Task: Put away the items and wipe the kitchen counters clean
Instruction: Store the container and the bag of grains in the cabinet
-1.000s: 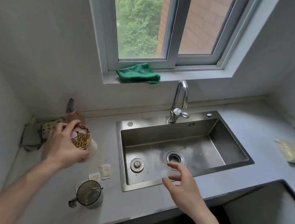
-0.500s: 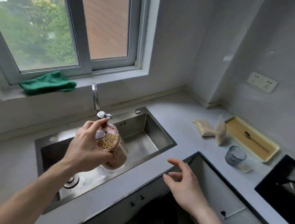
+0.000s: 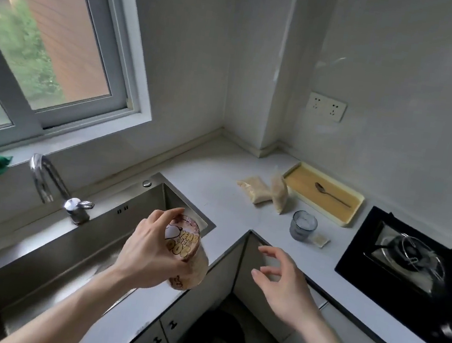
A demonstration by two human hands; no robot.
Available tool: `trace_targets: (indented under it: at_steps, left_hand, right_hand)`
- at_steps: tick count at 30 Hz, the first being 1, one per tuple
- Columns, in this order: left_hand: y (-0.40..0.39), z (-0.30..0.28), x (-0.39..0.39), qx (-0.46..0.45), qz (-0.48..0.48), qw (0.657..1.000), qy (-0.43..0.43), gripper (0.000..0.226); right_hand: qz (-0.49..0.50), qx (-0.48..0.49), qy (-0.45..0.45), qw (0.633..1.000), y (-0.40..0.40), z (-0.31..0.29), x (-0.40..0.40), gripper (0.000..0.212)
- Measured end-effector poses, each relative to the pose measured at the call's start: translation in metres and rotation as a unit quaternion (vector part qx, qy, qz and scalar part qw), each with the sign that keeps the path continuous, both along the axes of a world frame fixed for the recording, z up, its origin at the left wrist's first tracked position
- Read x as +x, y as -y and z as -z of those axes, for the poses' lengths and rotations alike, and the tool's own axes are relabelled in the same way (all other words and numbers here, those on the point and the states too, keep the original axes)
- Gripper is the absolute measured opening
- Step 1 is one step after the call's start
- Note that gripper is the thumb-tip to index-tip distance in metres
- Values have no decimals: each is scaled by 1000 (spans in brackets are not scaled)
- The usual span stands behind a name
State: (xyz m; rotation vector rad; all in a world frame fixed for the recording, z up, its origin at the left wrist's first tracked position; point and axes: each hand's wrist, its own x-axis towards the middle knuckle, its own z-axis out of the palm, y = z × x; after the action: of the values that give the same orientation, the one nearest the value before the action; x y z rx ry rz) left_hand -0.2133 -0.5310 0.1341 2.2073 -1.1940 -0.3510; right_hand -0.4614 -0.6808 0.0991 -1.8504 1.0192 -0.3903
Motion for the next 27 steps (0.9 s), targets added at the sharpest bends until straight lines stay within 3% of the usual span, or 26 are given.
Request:
trace_targets:
  at_steps: [19,27]
  left_hand:
    - [244,74,77,118,151,981,-4,104]
    - [330,110,65,156,143,977,-12,97]
  right_hand:
    - [110,19,-66,992,124,18,40,41]
    - [115,10,-88,989,184,25,47,40]
